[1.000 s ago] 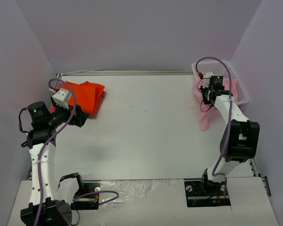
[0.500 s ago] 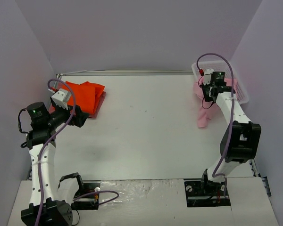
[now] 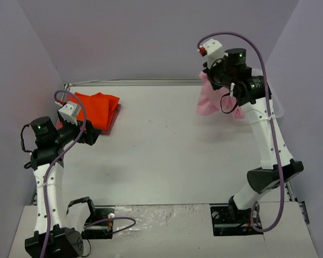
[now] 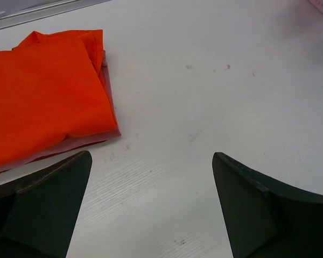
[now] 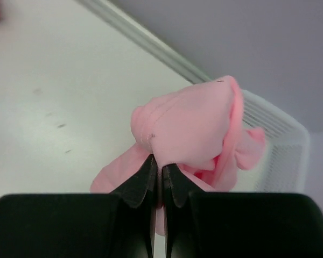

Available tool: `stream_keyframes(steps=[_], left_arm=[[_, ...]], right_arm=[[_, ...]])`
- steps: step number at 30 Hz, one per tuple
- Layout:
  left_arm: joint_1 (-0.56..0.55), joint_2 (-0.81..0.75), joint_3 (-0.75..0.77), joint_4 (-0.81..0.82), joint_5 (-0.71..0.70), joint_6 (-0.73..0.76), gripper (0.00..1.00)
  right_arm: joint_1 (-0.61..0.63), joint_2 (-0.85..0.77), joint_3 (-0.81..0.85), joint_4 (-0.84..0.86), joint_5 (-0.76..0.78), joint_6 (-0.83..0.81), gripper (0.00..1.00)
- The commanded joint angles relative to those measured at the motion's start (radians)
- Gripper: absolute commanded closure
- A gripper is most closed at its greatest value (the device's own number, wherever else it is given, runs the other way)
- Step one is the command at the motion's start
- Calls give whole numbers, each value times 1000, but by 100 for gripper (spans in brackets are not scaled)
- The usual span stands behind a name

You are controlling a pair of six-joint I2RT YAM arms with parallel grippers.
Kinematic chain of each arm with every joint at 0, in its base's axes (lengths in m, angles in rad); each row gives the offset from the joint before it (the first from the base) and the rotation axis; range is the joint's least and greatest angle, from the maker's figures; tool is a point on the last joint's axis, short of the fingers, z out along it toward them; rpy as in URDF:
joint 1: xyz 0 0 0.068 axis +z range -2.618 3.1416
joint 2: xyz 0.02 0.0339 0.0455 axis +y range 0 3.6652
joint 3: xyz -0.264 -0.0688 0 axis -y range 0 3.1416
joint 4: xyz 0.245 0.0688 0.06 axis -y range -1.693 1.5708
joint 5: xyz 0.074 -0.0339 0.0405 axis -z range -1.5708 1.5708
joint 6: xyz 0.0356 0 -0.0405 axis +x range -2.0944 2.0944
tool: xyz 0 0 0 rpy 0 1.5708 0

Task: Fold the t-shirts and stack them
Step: Move the tshirt to the center of the board, then flatten out the tshirt

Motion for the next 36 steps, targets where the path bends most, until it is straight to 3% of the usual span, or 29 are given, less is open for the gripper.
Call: stream_keyframes(steps=[1,3,12,13,14,15,16,24,28,36], left_arm=[[14,-11,11,33,29,-6,6],[17,-9,8,36,34,-8,6],[23,-9,2,46,50,-14,6],[23,-8,2,46,52,-14,6],[25,-9,2,46,57,-14,6],[26,-9,2,46,60,-16,6],[28,-9,2,45,61,-17,6],[29,-6,0,46,81,-16,6],[29,-8,-1,48,112,-16,6],[29,0,-8,48,132,-11,6]], right_arm=[[96,-69,1,-215,-270,-59,100],[125,-106,-8,-313,-441,-135,100],[136,-216,-219,-533,-610,-412,100],[137,-215,-274,-548,-629,-429,86],[137,-210,-304,-568,-644,-456,36],[140,-206,-336,-596,-656,-496,15],[146,-198,-406,-593,-646,-507,2],[136,-132,-571,-496,-592,-492,1],[134,-117,-612,-319,-497,-330,1],[142,104,-451,-240,-402,-249,5]])
